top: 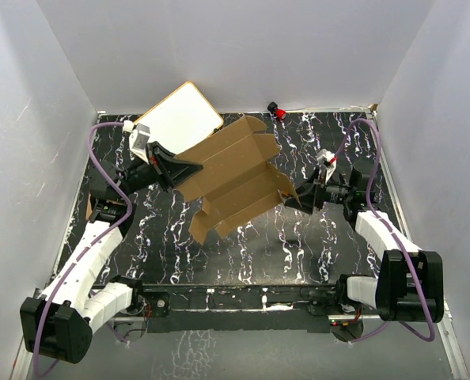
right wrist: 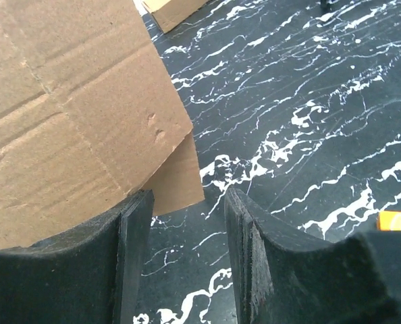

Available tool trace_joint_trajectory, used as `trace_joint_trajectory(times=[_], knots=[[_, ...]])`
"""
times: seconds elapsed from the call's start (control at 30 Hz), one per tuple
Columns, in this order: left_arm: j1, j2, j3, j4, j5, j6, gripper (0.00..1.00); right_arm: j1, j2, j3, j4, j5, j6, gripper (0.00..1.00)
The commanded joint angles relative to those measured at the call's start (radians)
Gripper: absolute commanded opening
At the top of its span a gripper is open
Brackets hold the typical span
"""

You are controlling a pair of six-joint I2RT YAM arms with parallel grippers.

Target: Fold the paper box

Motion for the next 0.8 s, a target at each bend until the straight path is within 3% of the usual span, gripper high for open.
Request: trace_joint_trajectory(times=[0.0, 0.3, 0.77], knots=[[0.003, -0.006, 0.016, 0.123, 0.003, -0.058, 0.0, 0.02, -0.028, -0.008, 0.165, -0.029, 0.046, 0.52], [0.003, 0.034, -0.01, 0.34, 0.051, -0.214, 0.0, 0.023, -0.007, -0.026, 0.283, 0.04, 0.165, 0.55], [0.002, 0.073, -0.018, 0.558, 0.124, -0.376, 0.0, 0.017, -0.039, -0.012, 0.389, -0.062, 0.255, 0.59]])
